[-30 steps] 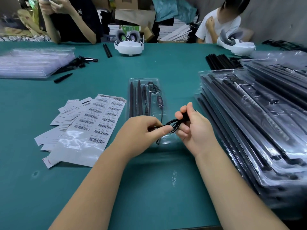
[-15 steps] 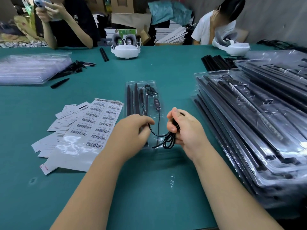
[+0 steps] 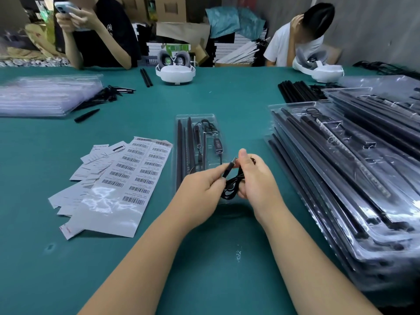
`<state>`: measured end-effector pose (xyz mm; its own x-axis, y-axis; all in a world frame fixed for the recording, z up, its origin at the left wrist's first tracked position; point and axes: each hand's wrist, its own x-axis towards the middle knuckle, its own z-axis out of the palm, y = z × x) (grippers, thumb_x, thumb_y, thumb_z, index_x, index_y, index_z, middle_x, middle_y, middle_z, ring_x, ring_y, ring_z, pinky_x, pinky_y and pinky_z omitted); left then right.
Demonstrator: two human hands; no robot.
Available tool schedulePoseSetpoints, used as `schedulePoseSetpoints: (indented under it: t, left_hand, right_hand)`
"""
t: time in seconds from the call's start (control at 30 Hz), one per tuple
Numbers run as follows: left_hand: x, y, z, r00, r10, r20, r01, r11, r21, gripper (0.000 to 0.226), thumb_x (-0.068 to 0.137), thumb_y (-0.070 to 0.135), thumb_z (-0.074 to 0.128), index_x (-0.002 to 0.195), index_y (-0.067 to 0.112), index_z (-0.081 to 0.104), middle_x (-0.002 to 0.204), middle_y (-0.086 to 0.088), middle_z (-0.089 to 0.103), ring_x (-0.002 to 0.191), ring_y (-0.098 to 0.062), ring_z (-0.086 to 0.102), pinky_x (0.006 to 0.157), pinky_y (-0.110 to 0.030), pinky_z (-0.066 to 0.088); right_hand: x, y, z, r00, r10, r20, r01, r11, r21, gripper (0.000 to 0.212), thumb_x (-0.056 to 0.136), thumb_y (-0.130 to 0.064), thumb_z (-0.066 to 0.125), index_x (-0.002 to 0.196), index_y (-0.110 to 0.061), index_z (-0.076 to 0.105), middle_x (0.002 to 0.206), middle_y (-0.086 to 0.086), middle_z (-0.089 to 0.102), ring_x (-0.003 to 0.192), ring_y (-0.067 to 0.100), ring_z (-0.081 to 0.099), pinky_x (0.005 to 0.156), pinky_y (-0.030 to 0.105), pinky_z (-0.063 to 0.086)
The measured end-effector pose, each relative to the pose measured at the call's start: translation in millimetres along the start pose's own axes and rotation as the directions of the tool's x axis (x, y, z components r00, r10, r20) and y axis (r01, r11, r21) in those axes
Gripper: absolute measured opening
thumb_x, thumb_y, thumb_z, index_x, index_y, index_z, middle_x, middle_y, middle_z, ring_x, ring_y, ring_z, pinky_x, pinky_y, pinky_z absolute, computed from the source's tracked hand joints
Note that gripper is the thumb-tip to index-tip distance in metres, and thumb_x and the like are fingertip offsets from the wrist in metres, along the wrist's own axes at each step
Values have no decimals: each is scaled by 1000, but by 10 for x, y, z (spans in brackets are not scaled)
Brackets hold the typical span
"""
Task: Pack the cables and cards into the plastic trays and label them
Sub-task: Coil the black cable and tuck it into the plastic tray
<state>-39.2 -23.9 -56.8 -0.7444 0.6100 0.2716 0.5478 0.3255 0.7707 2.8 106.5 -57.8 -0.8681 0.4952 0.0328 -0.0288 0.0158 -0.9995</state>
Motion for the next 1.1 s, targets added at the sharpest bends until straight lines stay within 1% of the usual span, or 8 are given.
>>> schedulePoseSetpoints:
  t: [0.13,0.27,0.43,0.63,0.8,0.9,0.97,1.1]
  left_hand:
    - [-34,73,39,998,47,48,-45,999,-25,30,90,43,44,113,59,53,70,22,59,64,2,51,61,-10,38]
    - [-42,84,58,995,84,54,-85,996,14,42,92,25,56,131,37,46,82,27,61,70,6,55,67,-5,37]
    - [-27,129,115,991,67,120,-70,997,25,42,91,24,55,132,28,46,92,14,65,63,-12,53,69,-29,48]
    - [-21,88,141,999,-14,31,13,1000,14,10,82,30,60,88,29,52,70,7,54,61,-9,45,56,-23,38]
    - [-27,83,161,1000,-13,11,14,999,-44,25,81,24,63,64,15,48,64,-4,46,60,-12,37,55,-28,34]
    - [-22,100,149,999,-16,35,23,977,-211,5,87,18,55,90,20,58,86,-3,62,82,-14,55,75,-32,47]
    - [-26,78,145,997,-41,65,59,951,-304,22,93,17,50,115,22,52,100,3,65,95,-15,60,85,-35,49]
    - [24,54,147,998,-59,-1,55,947,-317,12,96,15,48,107,16,52,90,8,60,81,-9,56,78,-33,47]
  right_hand:
    - [-8,25,17,996,-84,4,84,994,-63,14,94,-36,55,85,-26,51,75,-11,51,67,8,50,65,28,44]
    - [-39,2,13,995,-93,43,93,996,-1,16,99,-38,43,88,-29,52,86,-10,59,71,0,58,64,18,45]
    - [-64,28,36,963,-269,23,263,912,-314,22,88,-53,39,83,-32,44,90,-10,53,82,8,54,78,32,44]
    - [-65,35,48,936,-342,82,352,904,-242,18,97,-26,45,79,-27,47,71,-19,55,64,-3,48,62,12,38]
    - [-61,11,65,915,-400,47,399,887,-230,24,90,-30,39,71,-19,46,87,-7,44,85,7,45,80,17,35]
    - [-101,11,82,919,-352,178,376,918,-125,14,91,-37,37,89,-28,48,107,-3,48,107,11,46,98,25,37]
    - [-131,4,89,920,-287,269,319,944,-85,24,88,-50,35,103,-33,46,118,-1,48,120,19,43,106,35,36]
    - [-196,-1,165,916,-268,300,310,945,-102,44,85,-50,47,124,-39,32,124,-18,44,121,2,44,106,20,34]
